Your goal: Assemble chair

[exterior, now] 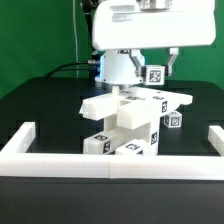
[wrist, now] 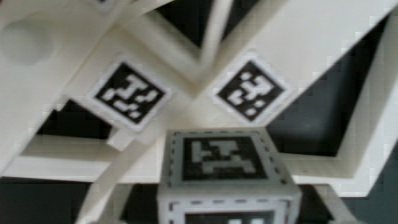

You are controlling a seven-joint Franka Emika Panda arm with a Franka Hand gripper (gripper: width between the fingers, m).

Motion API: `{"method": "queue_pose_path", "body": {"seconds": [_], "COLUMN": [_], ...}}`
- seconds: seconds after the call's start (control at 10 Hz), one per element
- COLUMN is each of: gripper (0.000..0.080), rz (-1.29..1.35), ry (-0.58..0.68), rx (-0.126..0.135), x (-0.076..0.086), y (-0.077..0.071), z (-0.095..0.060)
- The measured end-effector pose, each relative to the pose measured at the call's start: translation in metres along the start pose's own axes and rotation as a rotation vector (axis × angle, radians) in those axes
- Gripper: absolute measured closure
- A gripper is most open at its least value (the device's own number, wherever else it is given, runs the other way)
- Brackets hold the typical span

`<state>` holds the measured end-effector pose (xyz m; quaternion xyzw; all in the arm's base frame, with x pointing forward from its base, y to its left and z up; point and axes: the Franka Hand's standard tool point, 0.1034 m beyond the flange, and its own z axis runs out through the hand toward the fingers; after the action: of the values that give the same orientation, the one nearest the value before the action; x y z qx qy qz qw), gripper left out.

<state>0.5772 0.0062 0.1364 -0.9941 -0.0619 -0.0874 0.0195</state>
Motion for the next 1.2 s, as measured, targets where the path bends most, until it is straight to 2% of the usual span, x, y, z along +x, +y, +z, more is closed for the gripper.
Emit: {"method": "queue_pose_path", "body": {"seconds": [0.4, 0.8, 1.2], "gripper": [0.0512, 0.0512, 0.0512], "rz": [-0.001, 0.013, 0.013], "ry": [-0.005, -0.071, -0.059], "rx": [0.0, 0.027, 0.017], "x": [-0.001, 0.001, 0.0], "y": [-0.001, -0.009, -0.008], "z": [0.001, 0.007, 0.011]}}
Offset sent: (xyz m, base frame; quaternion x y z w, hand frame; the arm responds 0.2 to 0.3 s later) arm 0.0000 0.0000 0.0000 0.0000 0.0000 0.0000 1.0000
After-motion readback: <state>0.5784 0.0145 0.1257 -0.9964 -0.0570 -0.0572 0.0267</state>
